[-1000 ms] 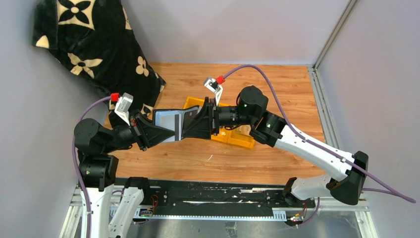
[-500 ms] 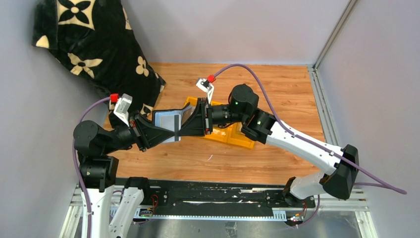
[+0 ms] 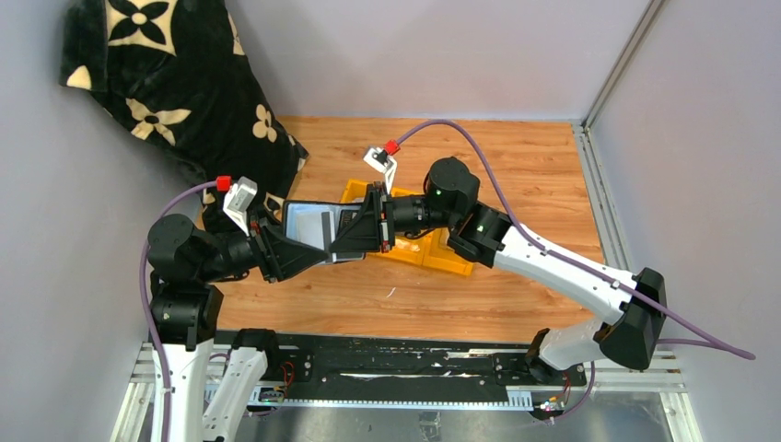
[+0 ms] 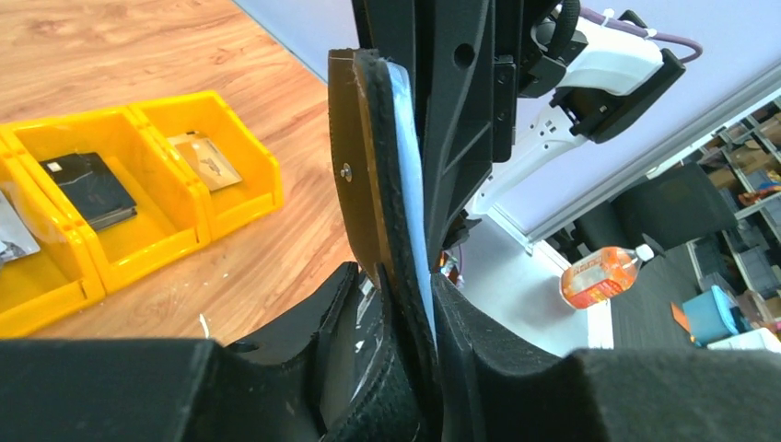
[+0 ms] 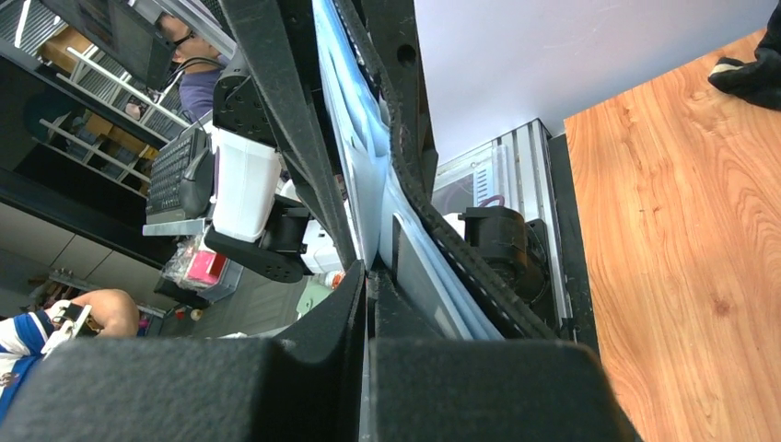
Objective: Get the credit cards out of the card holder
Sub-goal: Remove the credit card from the card holder.
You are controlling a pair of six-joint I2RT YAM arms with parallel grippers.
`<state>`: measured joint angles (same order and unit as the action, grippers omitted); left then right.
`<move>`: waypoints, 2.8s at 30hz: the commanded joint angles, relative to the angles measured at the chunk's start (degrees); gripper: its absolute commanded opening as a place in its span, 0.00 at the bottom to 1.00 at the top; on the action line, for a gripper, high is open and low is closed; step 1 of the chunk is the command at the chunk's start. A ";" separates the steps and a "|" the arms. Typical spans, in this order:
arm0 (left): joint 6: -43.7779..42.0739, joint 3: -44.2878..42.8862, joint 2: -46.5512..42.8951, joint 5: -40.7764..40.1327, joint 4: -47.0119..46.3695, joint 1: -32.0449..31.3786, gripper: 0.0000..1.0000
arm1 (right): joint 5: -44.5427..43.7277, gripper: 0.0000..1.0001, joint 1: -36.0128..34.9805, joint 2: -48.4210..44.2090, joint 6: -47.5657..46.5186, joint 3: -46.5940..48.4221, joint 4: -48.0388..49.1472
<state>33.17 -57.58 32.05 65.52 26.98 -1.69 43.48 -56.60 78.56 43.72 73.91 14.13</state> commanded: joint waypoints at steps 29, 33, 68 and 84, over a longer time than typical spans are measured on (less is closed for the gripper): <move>7.98 -1.39 0.30 5.15 -6.93 -0.28 0.13 | -0.42 0.12 -0.44 -7.46 -1.56 -7.25 3.44; 7.50 -1.23 0.19 5.07 -6.43 -0.24 0.13 | 0.74 0.27 -0.44 -6.03 0.33 -5.14 5.76; 16.33 -0.15 0.11 5.41 -13.64 -0.24 0.36 | -1.12 0.00 -0.88 -8.29 3.64 -10.02 13.40; 19.15 -1.41 0.78 5.20 -16.57 -0.27 0.19 | -3.25 0.00 -0.88 -12.30 2.80 -15.02 13.21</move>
<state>51.20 -58.04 32.62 70.30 12.93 -1.98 40.97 -57.12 68.51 46.96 60.58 26.04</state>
